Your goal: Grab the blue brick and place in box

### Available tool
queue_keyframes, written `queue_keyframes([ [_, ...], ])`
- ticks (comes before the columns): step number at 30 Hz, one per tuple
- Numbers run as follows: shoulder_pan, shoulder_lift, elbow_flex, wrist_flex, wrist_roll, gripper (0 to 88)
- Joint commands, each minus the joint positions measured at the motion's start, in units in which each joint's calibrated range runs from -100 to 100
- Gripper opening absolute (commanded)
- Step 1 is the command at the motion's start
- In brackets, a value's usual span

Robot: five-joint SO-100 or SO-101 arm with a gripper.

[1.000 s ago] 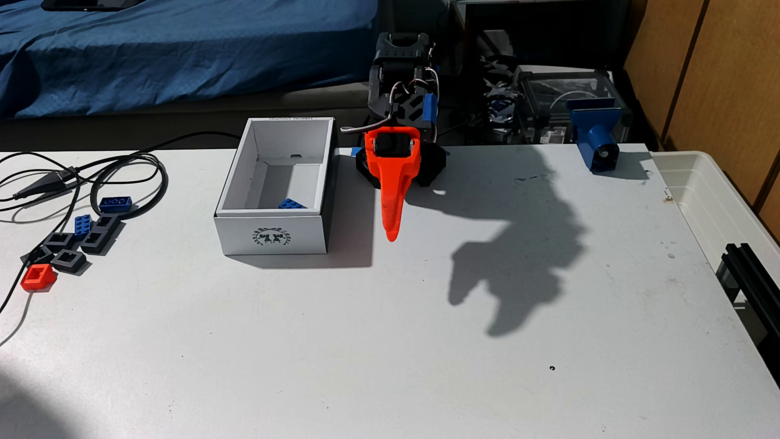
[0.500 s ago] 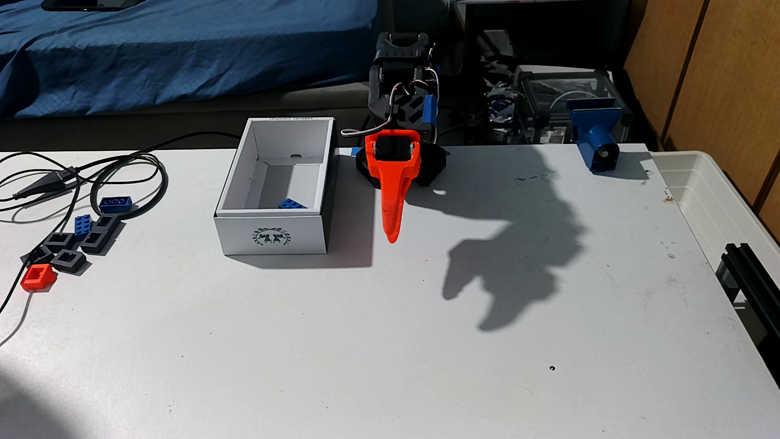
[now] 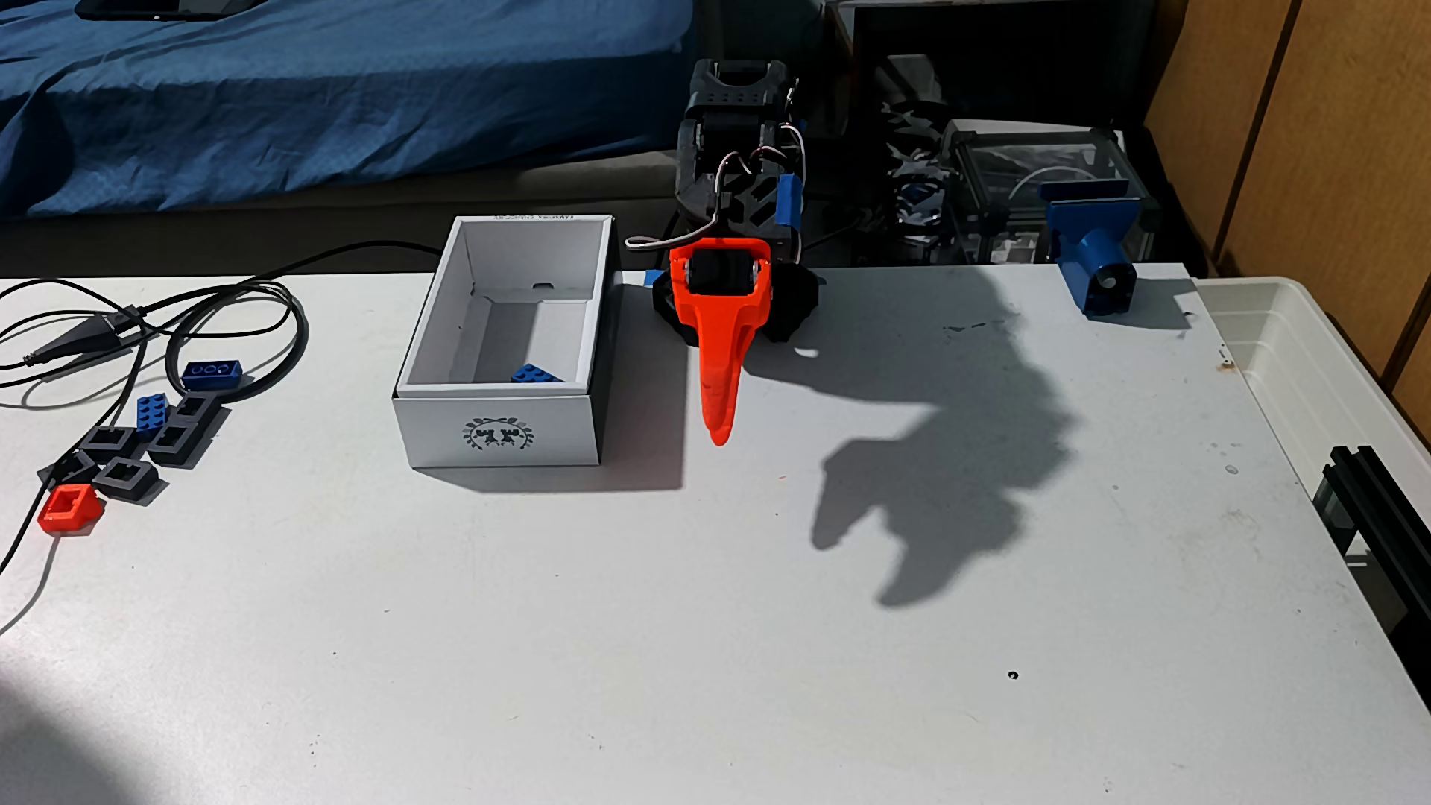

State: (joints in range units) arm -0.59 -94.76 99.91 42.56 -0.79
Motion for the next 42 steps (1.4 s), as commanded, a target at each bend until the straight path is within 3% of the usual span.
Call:
queue_keyframes([
  [1,0.2,0.1,-0.3,0.1,0.1,19.6],
  [22,-0.3,-0.7,-0.3,3.3,0.1,19.4],
  [25,-0.3,-0.7,-0.3,3.3,0.1,14.6],
  [29,-0.3,-0.7,-0.3,3.4,0.1,0.7],
  [42,-0.3,-0.7,-0.3,3.4,0.1,1.2],
])
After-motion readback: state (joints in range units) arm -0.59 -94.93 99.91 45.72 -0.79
